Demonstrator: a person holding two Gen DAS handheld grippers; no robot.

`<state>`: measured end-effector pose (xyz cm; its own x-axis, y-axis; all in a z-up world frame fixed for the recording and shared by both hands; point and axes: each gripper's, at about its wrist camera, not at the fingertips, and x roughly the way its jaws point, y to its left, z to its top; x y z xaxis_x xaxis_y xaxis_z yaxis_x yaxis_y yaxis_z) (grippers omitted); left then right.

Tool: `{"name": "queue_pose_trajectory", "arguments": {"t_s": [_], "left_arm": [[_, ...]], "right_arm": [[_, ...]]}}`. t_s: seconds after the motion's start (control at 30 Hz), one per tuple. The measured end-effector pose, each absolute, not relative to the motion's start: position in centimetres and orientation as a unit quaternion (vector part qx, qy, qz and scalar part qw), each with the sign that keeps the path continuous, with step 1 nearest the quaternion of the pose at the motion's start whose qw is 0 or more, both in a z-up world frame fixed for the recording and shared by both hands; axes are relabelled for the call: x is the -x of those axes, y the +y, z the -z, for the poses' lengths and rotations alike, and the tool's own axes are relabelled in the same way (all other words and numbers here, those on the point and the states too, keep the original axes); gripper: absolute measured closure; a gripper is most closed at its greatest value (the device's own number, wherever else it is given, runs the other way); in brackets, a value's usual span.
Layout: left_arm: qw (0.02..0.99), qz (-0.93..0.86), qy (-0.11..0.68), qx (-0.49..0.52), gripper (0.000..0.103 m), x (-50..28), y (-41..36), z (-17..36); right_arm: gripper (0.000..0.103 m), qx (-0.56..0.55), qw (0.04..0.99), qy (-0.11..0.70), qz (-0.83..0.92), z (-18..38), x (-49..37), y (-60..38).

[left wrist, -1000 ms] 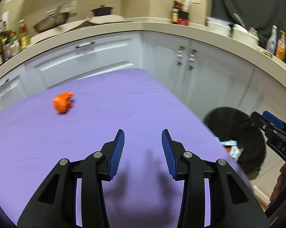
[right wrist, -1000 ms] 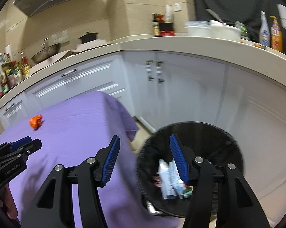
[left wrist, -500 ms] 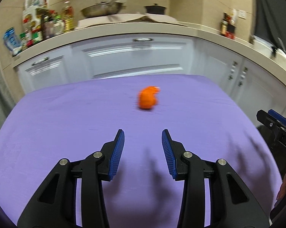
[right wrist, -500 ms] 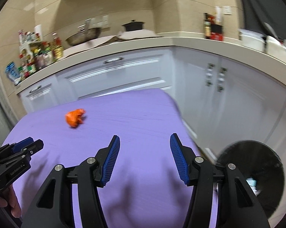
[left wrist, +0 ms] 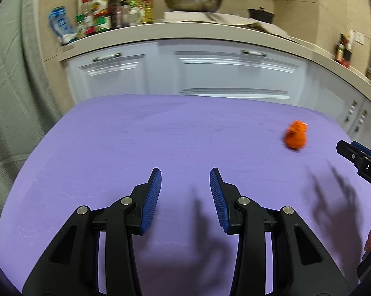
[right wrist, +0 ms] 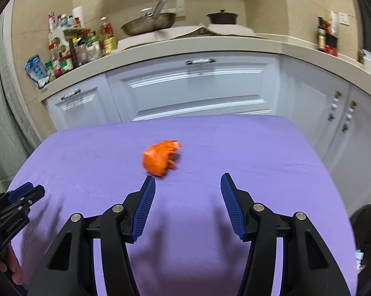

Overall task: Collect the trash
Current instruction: 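Grasp the orange plastic bag with the right tool, then carry the orange bag with the right tool over the bin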

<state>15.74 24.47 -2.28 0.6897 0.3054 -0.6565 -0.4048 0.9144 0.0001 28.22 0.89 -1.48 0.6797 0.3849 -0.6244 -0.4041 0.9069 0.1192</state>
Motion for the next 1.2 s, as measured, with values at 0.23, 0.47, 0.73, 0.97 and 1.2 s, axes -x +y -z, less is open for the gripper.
{"name": "queue_pose_trajectory", "arguments": {"t_s": [0.23,0.47,0.73,0.97,1.2], "left_arm": [[0.908,-0.222,0.346,0.081,0.059,-15.0,28.4,2.8],[0.903,-0.237,0.346,0.092,0.058,-15.2,30.4,3.2],[0.902,-0.234,0.351,0.094,0.057,-15.7,30.1,3.5],[0.907,-0.217,0.349,0.090,0.057,-15.9,28.0,3.2],[0.915,-0.196,0.344,0.082,0.057,-15.7,25.0,2.7]], "right_arm": [[0.045,0.021,0.908,0.356,-0.220,2.5,-30.3,4.3],[0.044,0.014,0.899,0.387,-0.205,3.7,-32.8,5.6],[0.071,0.010,0.889,0.401,-0.222,4.2,-32.9,5.2],[0.071,0.005,0.896,0.388,-0.216,3.2,-31.5,3.0],[0.071,0.010,0.906,0.374,-0.198,2.2,-29.0,-0.3]]}}
